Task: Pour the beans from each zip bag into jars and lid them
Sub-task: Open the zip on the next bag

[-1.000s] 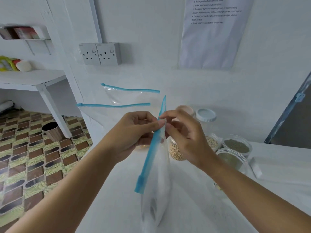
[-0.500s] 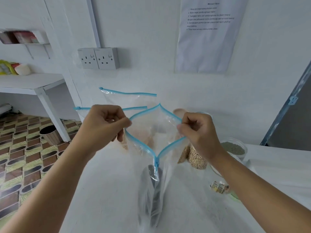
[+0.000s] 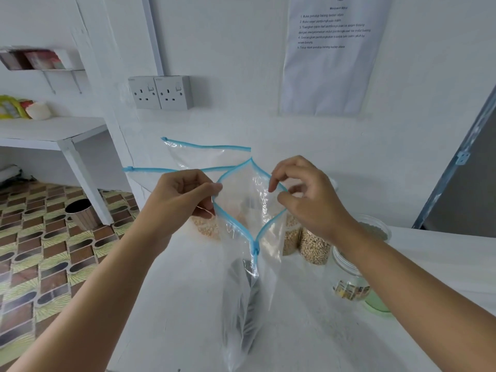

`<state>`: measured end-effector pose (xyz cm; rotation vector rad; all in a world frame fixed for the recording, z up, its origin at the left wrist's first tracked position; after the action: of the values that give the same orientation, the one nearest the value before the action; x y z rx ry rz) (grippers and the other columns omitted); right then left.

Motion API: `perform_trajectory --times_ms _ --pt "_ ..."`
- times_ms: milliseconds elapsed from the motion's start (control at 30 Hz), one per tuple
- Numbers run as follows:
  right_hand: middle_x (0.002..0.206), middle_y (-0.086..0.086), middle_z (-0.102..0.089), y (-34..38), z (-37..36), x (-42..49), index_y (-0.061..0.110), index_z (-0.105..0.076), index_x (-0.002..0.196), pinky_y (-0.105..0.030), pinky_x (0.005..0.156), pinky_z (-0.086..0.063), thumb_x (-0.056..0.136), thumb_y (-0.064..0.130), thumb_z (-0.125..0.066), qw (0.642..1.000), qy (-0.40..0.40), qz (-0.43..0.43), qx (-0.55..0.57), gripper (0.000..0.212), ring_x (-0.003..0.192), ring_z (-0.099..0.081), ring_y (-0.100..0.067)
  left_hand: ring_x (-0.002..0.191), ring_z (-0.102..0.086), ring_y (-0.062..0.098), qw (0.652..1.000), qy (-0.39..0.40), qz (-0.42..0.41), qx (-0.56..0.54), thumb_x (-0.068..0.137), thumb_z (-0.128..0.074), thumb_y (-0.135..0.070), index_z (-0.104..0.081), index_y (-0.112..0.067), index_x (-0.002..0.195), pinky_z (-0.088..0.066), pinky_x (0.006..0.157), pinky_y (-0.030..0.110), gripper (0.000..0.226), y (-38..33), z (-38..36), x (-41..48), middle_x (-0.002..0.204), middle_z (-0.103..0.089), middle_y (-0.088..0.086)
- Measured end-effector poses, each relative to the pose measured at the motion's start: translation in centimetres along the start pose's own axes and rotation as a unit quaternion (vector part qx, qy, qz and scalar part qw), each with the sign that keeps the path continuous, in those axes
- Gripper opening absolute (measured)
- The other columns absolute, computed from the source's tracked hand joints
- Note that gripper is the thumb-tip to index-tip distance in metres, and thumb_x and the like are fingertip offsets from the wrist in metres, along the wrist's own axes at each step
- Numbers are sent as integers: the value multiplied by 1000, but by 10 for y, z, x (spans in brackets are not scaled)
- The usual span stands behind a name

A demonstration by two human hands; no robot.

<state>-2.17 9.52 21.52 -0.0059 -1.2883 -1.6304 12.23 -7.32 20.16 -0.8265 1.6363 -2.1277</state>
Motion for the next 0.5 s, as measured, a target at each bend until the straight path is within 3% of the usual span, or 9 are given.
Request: perform_trajectory --times_ms 67,167,233,300,400,500 --pt "101 8 -63 16 -2 -3 19 -69 76 -23 88 -45 77 -7 -61 997 3 65 -43 27 104 -60 -12 59 -59 19 1000 -13 12 -6 84 -78 -19 -68 -3 77 -55 60 26 20 6 1 1 68 -57 12" --pt "88 5 -69 36 -14 -8 10 -70 75 -27 93 -45 81 -5 -58 993 72 97 -3 21 95 -65 -18 59 -59 23 999 -32 39 -21 91 -74 -15 -70 -4 79 -56 62 30 16 14 2 6 70 -55 13" --pt "83 8 -69 49 -26 -11 10 -71 81 -27 95 -42 85 4 -59 985 122 119 -28 14 87 -63 -14 58 -63 25 997 -34 56 -39 92 -72 -13 -70 0 85 -56 67 34 15 18 3 12 76 -54 15" --pt "78 10 -66 66 -33 -18 13 -71 87 -29 100 -39 87 20 -69 966 138 194 -100 7 78 -61 -14 55 -65 25 995 -43 72 -48 94 -68 -9 -68 9 93 -56 66 32 18 21 5 17 81 -55 17" --pt "74 18 -54 78 -43 -27 17 -70 97 -18 82 -38 83 43 -80 943 167 244 -155 31 66 -54 -12 57 -64 25 993 -54 81 -61 95 -66 -7 -65 16 103 -57 63 30 25 23 7 17 84 -55 18" --pt "82 22 -53 76 -47 -28 20 -69 105 -12 65 -35 84 46 -81 940 195 237 -145 35 63 -48 -2 66 -60 25 993 -55 80 -72 95 -66 -10 -65 15 104 -56 70 34 27 25 9 12 85 -57 18"
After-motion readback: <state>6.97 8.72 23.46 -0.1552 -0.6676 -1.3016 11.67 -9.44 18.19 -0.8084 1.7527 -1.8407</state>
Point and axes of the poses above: each hand's wrist, its own x-axis towards the middle knuckle, its own z-axis out of the back of the hand, y = z × x, the point moved 8 cm from there along x, towards the middle knuckle
